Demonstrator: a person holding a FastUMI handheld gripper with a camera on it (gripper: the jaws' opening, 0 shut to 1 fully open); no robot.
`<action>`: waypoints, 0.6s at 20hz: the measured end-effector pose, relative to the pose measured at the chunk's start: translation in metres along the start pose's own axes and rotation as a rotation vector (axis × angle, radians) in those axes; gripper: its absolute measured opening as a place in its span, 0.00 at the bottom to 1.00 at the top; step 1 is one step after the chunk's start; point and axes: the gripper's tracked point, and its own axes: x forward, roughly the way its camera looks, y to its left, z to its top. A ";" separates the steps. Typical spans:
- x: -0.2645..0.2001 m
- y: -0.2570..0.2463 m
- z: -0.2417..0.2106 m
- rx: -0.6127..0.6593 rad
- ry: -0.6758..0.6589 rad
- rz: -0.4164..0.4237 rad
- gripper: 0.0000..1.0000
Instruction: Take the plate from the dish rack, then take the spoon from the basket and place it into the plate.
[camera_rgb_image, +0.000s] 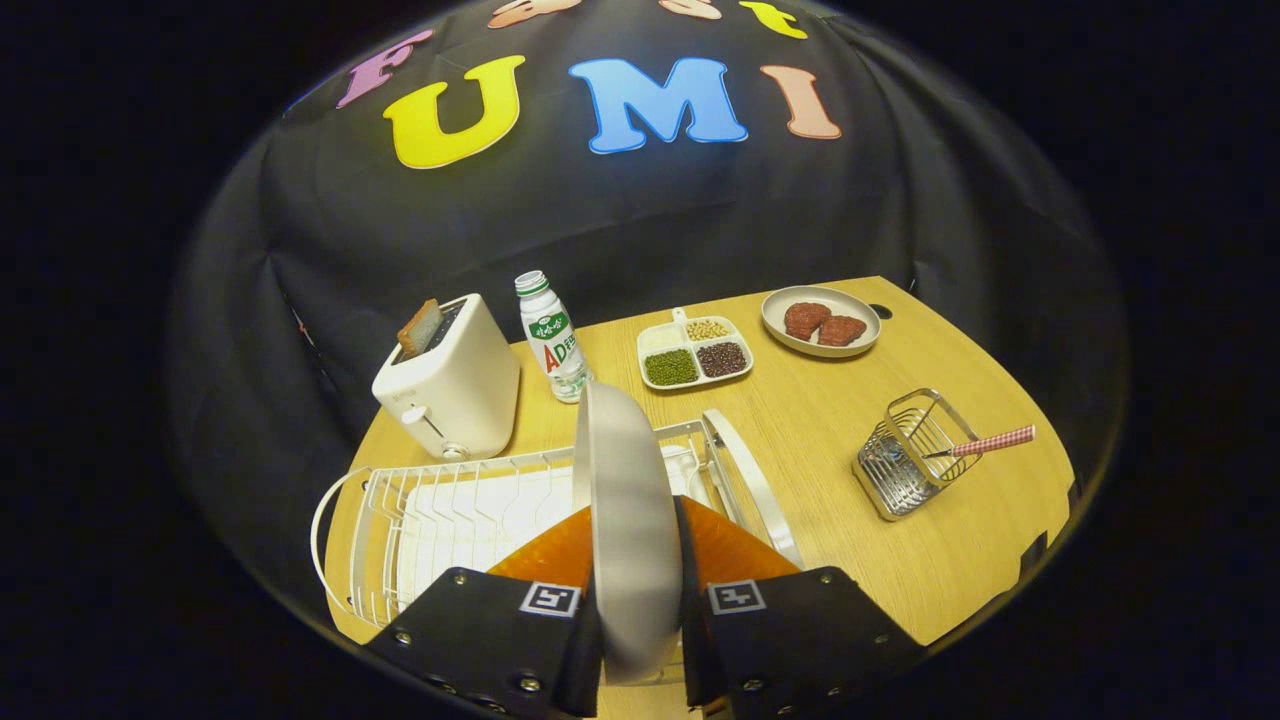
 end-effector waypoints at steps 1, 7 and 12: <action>-0.002 -0.001 0.001 -0.009 0.004 -0.022 0.30; -0.006 -0.008 0.014 -0.070 -0.003 -0.134 0.26; -0.012 0.000 0.031 -0.180 -0.047 -0.179 0.26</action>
